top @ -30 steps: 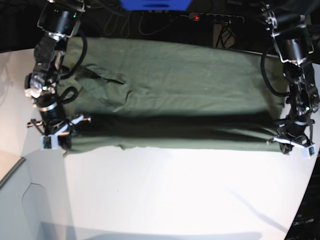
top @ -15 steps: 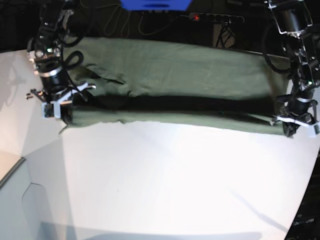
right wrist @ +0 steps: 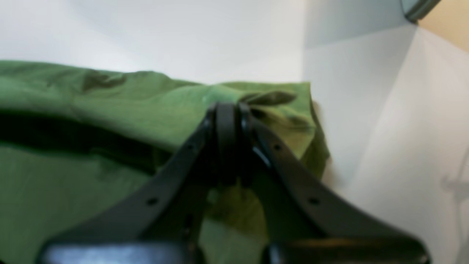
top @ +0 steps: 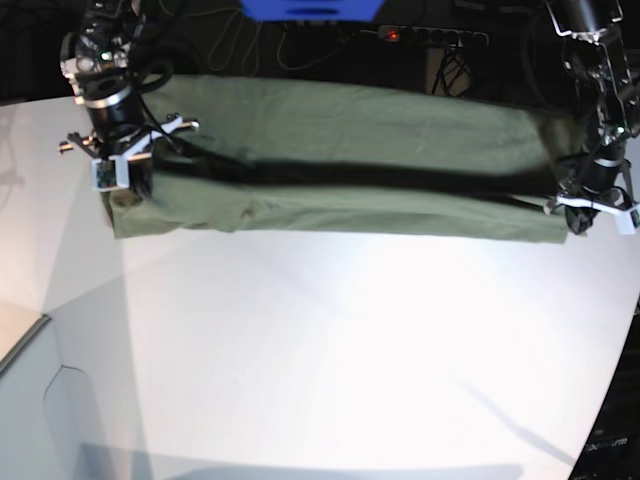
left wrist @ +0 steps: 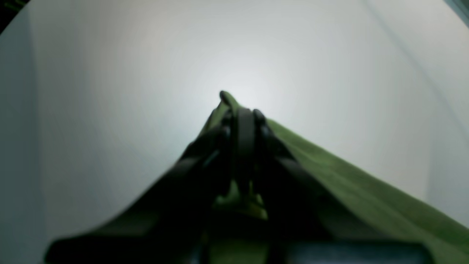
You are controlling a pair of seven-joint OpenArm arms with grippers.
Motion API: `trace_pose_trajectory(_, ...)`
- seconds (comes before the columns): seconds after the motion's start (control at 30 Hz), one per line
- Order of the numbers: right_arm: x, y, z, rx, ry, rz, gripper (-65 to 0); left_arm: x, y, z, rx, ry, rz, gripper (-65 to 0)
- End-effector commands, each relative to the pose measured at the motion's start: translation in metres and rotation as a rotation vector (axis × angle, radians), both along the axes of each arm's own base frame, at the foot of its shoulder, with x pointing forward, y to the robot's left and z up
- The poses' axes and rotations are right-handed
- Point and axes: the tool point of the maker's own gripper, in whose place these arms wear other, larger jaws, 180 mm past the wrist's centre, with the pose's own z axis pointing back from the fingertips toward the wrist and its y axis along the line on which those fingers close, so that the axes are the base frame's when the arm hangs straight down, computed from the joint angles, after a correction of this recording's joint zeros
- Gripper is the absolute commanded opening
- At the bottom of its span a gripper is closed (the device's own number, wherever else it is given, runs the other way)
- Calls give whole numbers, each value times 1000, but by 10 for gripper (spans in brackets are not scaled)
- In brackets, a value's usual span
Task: Layout the t-shirt on the table in an organized manner, then fold the t-shirt properly
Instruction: 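Lift the hem edge with both grippers and fold it over the shirt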
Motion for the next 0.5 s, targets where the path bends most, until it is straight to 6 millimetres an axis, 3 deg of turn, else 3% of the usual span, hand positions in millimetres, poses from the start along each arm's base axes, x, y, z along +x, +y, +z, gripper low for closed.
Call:
trace_pose_trajectory(0.0, -1, 2, 11, 18, -42, -1, -650, 10, 9, 17, 26, -55, 4, -650)
trace_pose_trajectory(0.27, -21, 7, 32, 68, -75, -18, -650, 12, 7, 18, 25, -60, 1, -650)
trace_pose_trajectory(0.47, -28, 7, 31, 66, -61, -17, -650, 11, 7, 18, 23, -58, 3, -650)
